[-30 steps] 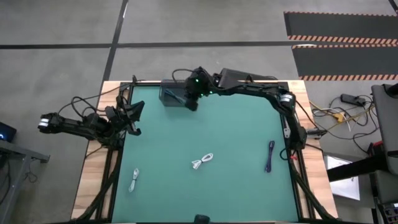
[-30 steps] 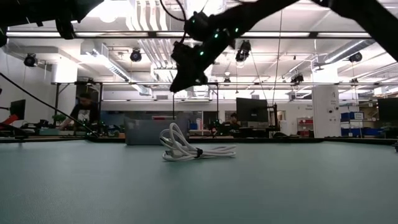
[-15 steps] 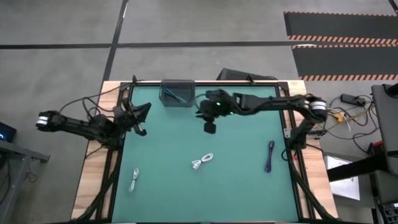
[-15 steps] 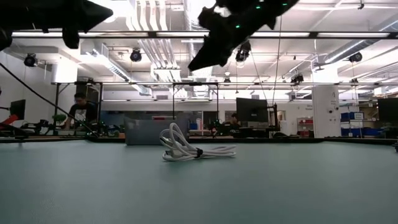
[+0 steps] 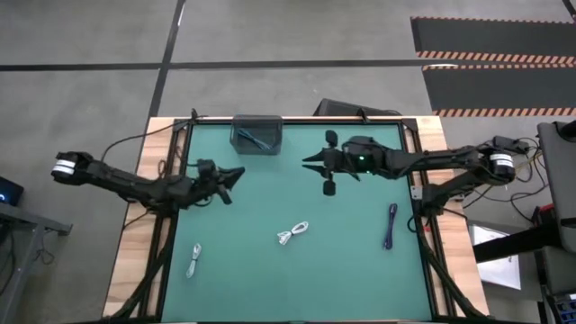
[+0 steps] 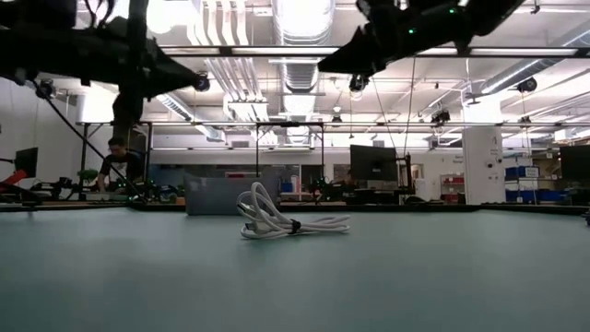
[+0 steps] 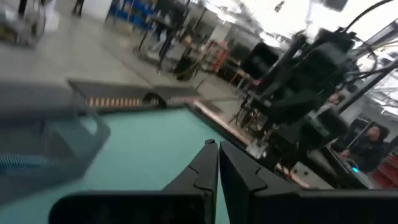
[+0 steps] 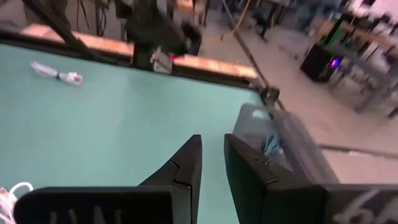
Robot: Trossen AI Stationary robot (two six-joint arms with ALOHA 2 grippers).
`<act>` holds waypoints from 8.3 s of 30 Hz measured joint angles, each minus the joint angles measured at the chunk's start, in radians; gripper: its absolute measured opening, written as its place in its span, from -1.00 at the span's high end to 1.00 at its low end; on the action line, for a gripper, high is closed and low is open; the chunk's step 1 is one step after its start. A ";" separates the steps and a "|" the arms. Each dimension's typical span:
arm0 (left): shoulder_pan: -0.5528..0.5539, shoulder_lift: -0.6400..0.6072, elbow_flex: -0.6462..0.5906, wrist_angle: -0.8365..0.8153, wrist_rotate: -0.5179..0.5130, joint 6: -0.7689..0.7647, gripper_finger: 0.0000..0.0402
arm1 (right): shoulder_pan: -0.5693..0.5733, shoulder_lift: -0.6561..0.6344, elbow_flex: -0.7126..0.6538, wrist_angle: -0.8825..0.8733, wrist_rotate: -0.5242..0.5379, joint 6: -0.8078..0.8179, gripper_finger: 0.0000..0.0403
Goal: Pick and place USB-C Cables
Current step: Put the white charger cable into the bin
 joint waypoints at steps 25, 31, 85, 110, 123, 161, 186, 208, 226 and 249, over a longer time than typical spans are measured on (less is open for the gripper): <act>0.000 0.531 0.641 -0.804 0.391 -0.165 1.00 | 0.000 -0.214 -0.168 0.082 -0.004 -0.078 0.71; -0.021 0.629 0.724 -0.850 0.451 -0.086 1.00 | 0.000 -0.265 -0.199 0.091 -0.014 -0.086 0.71; -0.115 1.081 0.987 -0.902 0.417 0.142 0.14 | -0.003 -0.587 -0.517 0.424 -0.129 -0.089 0.71; -0.124 1.132 0.989 -0.909 0.408 0.115 0.76 | -0.003 -0.587 -0.516 0.423 -0.129 -0.088 0.71; -0.120 1.097 0.994 -0.976 0.473 0.141 0.79 | -0.003 -0.587 -0.516 0.420 -0.129 -0.087 0.71; 0.278 0.690 1.078 -1.569 0.520 0.860 0.79 | -0.003 -0.559 -0.515 0.419 -0.120 -0.113 0.71; 0.684 0.692 1.056 -1.319 0.520 1.381 0.79 | -0.003 -0.457 -0.504 0.520 -0.131 -0.025 0.71; 0.822 0.695 1.042 -1.193 0.662 1.470 0.79 | -0.003 -0.133 -0.229 0.535 -0.132 -0.037 0.71; 0.904 0.695 0.872 -1.006 0.758 1.372 0.79 | -0.003 -0.104 -0.204 0.529 -0.131 -0.034 0.71; 0.906 0.695 0.689 -0.856 0.756 1.363 0.79 | -0.003 -0.104 -0.205 0.528 -0.131 -0.034 0.71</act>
